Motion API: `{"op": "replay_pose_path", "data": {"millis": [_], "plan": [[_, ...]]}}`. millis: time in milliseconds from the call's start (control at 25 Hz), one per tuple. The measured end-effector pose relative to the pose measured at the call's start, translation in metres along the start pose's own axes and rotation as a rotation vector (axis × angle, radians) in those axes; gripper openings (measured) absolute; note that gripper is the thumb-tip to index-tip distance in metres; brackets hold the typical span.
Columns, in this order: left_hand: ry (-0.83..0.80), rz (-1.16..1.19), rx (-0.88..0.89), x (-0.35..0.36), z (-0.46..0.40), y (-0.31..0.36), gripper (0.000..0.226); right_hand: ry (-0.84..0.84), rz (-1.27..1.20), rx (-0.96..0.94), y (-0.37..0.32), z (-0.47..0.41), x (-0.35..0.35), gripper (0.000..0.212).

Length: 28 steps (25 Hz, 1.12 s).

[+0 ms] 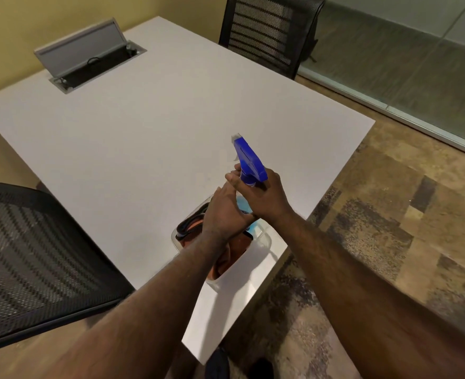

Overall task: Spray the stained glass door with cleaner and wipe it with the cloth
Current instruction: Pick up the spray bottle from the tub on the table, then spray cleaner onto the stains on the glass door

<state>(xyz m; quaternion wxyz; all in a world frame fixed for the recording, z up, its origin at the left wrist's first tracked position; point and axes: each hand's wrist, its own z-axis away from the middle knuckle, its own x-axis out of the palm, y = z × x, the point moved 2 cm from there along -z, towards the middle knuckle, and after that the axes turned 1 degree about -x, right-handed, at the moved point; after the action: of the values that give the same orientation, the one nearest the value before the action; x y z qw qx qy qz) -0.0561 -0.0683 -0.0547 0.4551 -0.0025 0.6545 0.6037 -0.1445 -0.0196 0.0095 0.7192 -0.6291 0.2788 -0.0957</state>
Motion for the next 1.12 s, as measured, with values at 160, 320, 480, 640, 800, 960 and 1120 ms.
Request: {"op": "replay_pose_path", "data": {"millis": [160,320,480,640,800,960,1120], "plan": [[-0.023,0.039,0.021,-0.017,0.012,0.022,0.071,0.04,-0.005,-0.029,-0.024,0.008,-0.007,0.046],[-0.025,0.096,0.162,-0.043,0.029,0.065,0.057,0.113,-0.037,-0.064,-0.061,0.02,-0.02,0.04],[-0.056,0.103,0.282,-0.059,0.052,0.119,0.048,0.272,-0.03,-0.143,-0.105,0.044,-0.049,0.033],[-0.13,0.095,0.415,-0.056,0.075,0.18,0.04,0.458,0.011,-0.195,-0.149,0.084,-0.091,0.027],[-0.199,0.12,0.591,-0.041,0.114,0.251,0.045,0.7,-0.022,-0.214,-0.184,0.141,-0.151,0.031],[-0.338,0.126,0.756,-0.002,0.174,0.323,0.043,0.9,-0.023,-0.226,-0.204,0.221,-0.224,0.03],[-0.501,0.153,0.878,0.053,0.261,0.388,0.042,1.066,0.043,-0.175,-0.214,0.328,-0.293,0.04]]}}
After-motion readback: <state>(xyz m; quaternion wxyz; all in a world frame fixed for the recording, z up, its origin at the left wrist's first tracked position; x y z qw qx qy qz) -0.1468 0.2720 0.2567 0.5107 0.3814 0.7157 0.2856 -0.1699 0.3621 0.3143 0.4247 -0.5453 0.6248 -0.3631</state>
